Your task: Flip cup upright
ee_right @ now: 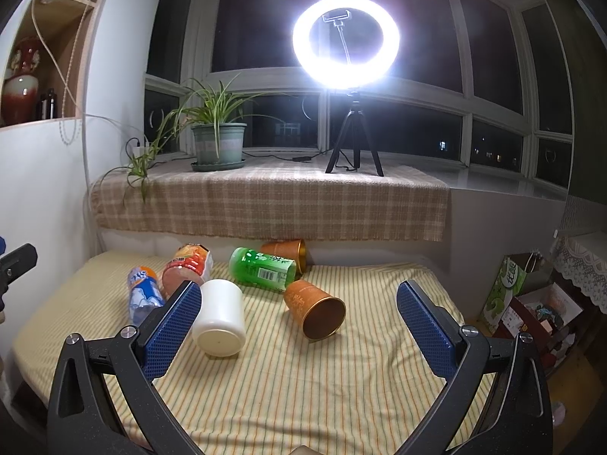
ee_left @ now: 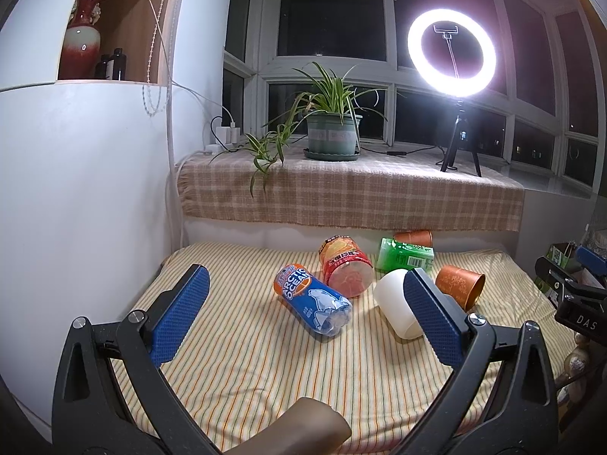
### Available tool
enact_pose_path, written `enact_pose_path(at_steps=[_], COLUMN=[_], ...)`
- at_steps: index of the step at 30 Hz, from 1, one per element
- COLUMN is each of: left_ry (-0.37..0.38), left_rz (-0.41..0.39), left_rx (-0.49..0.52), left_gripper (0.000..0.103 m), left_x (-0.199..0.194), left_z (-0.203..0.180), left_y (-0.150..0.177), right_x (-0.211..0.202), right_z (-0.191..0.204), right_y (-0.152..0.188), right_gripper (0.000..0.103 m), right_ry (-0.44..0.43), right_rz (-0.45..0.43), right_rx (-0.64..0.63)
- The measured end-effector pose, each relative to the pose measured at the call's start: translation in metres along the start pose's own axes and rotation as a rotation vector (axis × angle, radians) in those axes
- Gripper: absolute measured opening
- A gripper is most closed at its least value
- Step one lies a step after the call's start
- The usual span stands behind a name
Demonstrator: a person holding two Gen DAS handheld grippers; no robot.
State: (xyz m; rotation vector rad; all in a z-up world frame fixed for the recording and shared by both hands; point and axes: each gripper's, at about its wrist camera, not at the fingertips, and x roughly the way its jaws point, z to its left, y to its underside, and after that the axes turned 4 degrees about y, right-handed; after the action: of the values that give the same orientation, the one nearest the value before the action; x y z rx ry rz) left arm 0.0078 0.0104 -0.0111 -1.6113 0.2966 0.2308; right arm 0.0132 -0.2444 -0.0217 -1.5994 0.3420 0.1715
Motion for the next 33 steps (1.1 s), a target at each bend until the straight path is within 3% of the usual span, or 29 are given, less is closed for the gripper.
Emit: enact_pose_path(at_steps=[33], left_ry=[0.001], left_rz=[0.005], left_rx=[0.001], left_gripper=[0.103], left_x=[0.0004], left_z=[0.0006], left_y=[0.0002], right_x=[0.0028], right_z=[0.0074], right_y=[0.0019], right_gripper=[0.103], right_ry=[-0.002], right_rz=[0.004], right_rx=[-0.016])
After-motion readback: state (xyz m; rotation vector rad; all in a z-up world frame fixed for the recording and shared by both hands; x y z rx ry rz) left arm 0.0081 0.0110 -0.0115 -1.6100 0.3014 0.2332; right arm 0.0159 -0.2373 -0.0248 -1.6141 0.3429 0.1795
